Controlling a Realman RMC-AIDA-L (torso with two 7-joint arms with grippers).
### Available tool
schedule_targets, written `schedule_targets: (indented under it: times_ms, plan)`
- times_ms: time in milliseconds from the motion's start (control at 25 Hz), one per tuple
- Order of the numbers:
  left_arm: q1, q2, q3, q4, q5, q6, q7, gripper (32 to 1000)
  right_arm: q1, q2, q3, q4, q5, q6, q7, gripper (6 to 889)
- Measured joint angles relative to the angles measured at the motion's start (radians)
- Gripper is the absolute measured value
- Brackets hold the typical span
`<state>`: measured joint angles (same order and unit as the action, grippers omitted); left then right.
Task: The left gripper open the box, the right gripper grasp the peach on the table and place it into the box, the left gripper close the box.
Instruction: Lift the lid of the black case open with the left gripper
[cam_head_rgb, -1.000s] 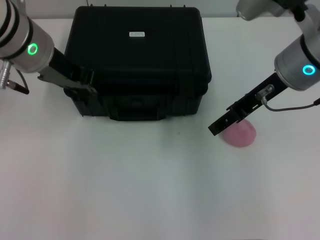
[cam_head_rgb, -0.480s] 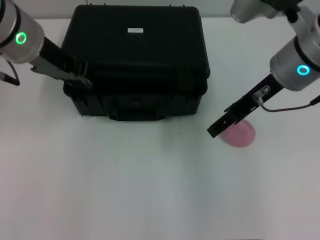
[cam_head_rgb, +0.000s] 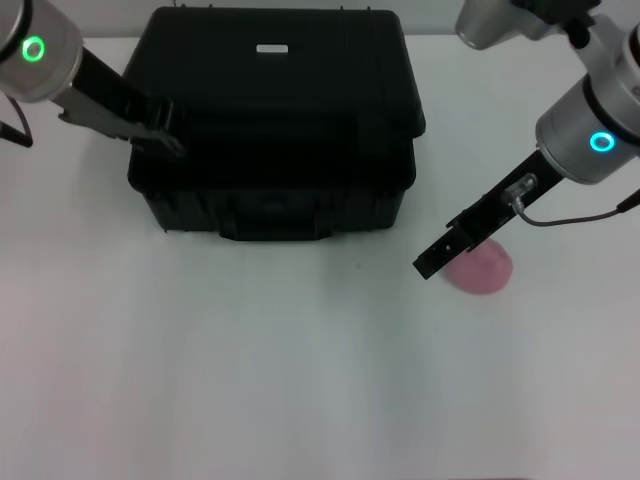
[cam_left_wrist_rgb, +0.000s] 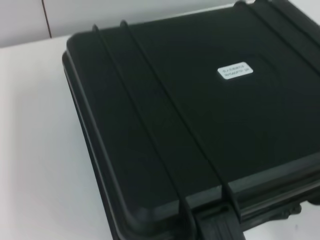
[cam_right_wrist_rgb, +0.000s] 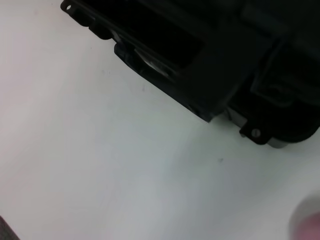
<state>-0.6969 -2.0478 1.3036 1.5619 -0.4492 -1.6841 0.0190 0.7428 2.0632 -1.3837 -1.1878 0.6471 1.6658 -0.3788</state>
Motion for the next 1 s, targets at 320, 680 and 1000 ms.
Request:
schedule_targets:
  times_ms: [320,680,1000]
  plan:
    - [-0.018,0.0011,-0.048,0.036,0.000,-0.017,0.020,360,0.001,0.000,0.000,0.007,0.000,-0.001,0.000,853]
    - [-0.043,0.0015,-0.098,0.037,0.000,-0.026,0.046,360,0.008,0.000,0.000,0.028,0.000,-0.002,-0.002,853]
    - [-0.071,0.0035,-0.134,0.048,0.012,-0.028,0.060,361,0.006,0.000,0.000,0.029,0.000,-0.003,-0.004,852]
